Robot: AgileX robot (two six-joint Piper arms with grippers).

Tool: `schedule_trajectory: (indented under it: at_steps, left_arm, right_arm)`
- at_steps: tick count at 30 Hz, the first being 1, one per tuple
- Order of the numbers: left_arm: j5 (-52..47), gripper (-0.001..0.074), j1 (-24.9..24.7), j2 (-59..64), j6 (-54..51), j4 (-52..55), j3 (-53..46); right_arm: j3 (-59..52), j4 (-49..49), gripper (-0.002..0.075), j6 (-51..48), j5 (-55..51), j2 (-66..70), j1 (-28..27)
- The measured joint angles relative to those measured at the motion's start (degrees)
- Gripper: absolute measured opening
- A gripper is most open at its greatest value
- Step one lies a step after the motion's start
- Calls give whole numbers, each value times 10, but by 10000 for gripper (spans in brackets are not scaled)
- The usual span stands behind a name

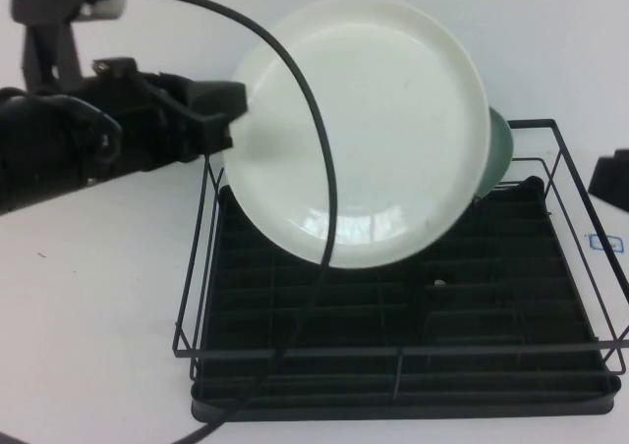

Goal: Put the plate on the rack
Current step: Hand over the plate

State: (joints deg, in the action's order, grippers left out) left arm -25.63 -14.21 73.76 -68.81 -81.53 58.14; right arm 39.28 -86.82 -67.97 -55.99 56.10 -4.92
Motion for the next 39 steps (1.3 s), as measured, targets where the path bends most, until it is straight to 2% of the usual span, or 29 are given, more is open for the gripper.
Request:
schedule_trajectory:
  at_steps: [6, 16, 20, 22, 24, 27, 29, 32, 35, 39]
  left_arm:
    - [-53, 6, -1, 30, -11, -22, 0]
    - [-83, 6, -1, 34, -35, -87, 0]
    - [-85, 6, -1, 35, -46, -88, 0]
    - [-85, 6, -1, 35, -54, -89, 0]
    - [-87, 6, -1, 35, -54, -91, 0]
    - [-89, 8, -1, 35, -57, -91, 0]
    - [-96, 13, -1, 35, -72, -93, 0]
    - [-113, 57, -1, 35, -88, -93, 0]
    - [-140, 148, -1, 35, -88, -94, 0]
    - [-176, 263, -1, 32, -87, -93, 0]
  right_arm:
    - [46, -8, 480, -5, 0, 38, 13]
    - [69, -9, 481, -19, 60, 113, 94]
    - [69, -35, 456, -34, 73, 143, 121]
    - [69, -46, 414, -43, 74, 153, 128]
    - [69, -52, 338, -48, 77, 163, 130]
    - [69, -60, 167, -62, 84, 169, 131]
    - [69, -63, 132, -76, 104, 174, 131]
    - [73, -63, 113, -112, 124, 175, 131]
    - [98, -44, 104, -134, 134, 175, 131]
    - [161, 59, 102, -130, 171, 175, 132]
